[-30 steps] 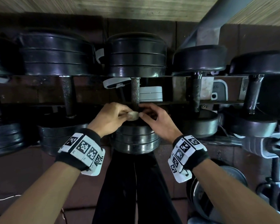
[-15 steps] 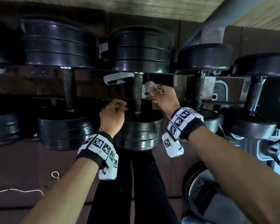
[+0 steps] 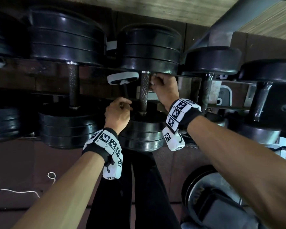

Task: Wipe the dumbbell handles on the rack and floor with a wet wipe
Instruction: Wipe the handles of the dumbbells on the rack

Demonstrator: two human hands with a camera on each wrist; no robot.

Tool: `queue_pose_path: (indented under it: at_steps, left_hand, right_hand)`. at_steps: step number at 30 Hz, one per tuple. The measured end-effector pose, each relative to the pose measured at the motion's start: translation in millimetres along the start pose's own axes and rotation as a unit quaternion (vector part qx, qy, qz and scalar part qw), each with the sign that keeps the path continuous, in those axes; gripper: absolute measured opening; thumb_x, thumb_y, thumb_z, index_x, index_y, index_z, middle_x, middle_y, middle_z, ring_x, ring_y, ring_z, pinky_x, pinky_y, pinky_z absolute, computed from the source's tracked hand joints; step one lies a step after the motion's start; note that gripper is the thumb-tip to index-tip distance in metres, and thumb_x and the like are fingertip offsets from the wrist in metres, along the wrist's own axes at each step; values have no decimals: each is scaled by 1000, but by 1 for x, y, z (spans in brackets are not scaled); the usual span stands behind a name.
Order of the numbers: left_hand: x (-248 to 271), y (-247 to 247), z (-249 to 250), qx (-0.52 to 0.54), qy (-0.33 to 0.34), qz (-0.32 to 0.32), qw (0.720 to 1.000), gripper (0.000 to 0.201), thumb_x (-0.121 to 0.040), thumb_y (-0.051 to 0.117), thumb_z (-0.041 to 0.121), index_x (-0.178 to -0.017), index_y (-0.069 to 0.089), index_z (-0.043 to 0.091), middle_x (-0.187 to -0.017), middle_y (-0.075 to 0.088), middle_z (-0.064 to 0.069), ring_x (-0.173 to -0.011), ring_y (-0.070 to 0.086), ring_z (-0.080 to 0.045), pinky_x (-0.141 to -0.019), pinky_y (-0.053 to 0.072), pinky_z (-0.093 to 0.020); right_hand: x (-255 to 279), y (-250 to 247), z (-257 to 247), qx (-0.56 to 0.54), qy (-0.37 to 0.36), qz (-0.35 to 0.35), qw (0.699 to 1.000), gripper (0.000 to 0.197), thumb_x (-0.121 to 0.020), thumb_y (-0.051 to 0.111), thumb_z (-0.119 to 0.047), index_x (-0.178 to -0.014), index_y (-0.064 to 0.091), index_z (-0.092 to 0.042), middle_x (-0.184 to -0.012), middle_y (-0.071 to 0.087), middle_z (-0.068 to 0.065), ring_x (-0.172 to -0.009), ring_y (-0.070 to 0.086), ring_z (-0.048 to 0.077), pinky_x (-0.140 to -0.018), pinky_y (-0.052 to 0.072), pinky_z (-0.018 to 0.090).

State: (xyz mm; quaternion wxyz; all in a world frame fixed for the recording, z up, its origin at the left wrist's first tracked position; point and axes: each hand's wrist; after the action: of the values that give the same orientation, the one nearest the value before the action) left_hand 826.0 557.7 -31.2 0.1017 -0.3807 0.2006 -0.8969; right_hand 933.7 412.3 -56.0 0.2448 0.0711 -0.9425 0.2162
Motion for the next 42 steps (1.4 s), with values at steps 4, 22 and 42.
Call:
queue_pose_path:
  at_steps: [4, 22, 42]
  left_hand:
    - [-1, 1, -1, 3, 6, 8, 1000, 24, -99, 47, 18, -94, 68, 27, -84, 73, 11, -72, 62, -5, -57, 38, -19]
    - [-16, -26, 42, 167, 104, -160, 967, 34, -102, 51, 12, -136, 52, 10, -114, 66, -8, -93, 67, -16, -80, 52, -17]
    - [-83, 5, 52, 91, 80, -122, 985, 16, -98, 55, 9, -99, 69, 3, -98, 71, -18, -86, 68, -25, -87, 59, -42]
  right_hand:
    - [15, -1, -7, 2, -15, 28, 1000, 18, -86, 57, -28, -80, 69, -16, -83, 74, 10, -83, 75, 26, -81, 61, 51]
    - [80, 12, -28, 46, -103, 41, 993, 21, -102, 57, -25, -108, 72, -12, -90, 74, -5, -80, 66, 6, -74, 53, 23]
    - [110, 15, -6, 125, -19, 86, 988, 24, -101, 40, -36, -116, 58, -31, -84, 72, -8, -78, 67, 27, -73, 52, 43]
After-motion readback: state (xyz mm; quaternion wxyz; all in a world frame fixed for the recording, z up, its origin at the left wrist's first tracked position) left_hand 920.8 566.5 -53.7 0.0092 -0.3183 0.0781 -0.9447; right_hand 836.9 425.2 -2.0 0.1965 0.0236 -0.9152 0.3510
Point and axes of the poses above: each hand's wrist, its own x-axis away from the middle knuckle, its own y-axis out of the palm, z = x × y
